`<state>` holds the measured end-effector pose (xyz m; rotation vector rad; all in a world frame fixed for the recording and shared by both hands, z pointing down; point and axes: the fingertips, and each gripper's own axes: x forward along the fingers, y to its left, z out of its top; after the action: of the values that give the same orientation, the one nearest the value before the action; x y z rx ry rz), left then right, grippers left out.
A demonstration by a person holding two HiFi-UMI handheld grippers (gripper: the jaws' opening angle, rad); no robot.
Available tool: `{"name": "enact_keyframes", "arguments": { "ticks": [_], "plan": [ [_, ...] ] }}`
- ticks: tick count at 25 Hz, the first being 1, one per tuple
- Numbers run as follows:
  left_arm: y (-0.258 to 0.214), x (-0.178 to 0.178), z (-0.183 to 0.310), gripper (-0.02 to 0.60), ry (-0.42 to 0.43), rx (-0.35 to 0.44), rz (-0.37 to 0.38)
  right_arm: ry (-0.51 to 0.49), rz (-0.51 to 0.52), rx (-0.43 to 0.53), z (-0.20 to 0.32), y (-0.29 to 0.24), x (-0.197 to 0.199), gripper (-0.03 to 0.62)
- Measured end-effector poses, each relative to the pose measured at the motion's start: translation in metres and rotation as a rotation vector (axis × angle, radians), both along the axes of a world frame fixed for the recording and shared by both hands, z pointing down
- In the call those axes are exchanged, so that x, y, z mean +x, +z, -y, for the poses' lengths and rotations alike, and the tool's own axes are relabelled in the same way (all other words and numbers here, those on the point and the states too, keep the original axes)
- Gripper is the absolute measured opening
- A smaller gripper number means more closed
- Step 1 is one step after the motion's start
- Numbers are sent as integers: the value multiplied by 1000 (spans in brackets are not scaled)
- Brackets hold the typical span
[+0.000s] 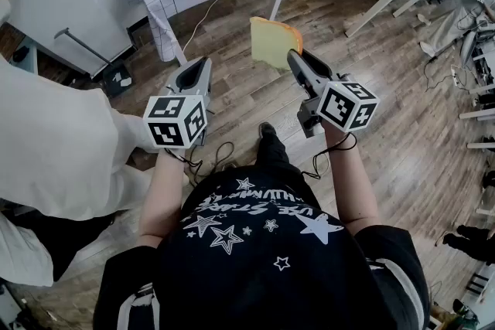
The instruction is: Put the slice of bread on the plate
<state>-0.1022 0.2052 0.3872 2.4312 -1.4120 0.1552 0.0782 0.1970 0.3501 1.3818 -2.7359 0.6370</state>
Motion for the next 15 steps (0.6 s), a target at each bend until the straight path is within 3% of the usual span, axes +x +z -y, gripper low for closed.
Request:
{"name": "enact_keyframes", "arguments": {
  "ticks": [15],
  "plan": [
    [5,-14,-22,8,23,-2,24,-2,-3,-40,-21,10,-19,92]
  ]
}}
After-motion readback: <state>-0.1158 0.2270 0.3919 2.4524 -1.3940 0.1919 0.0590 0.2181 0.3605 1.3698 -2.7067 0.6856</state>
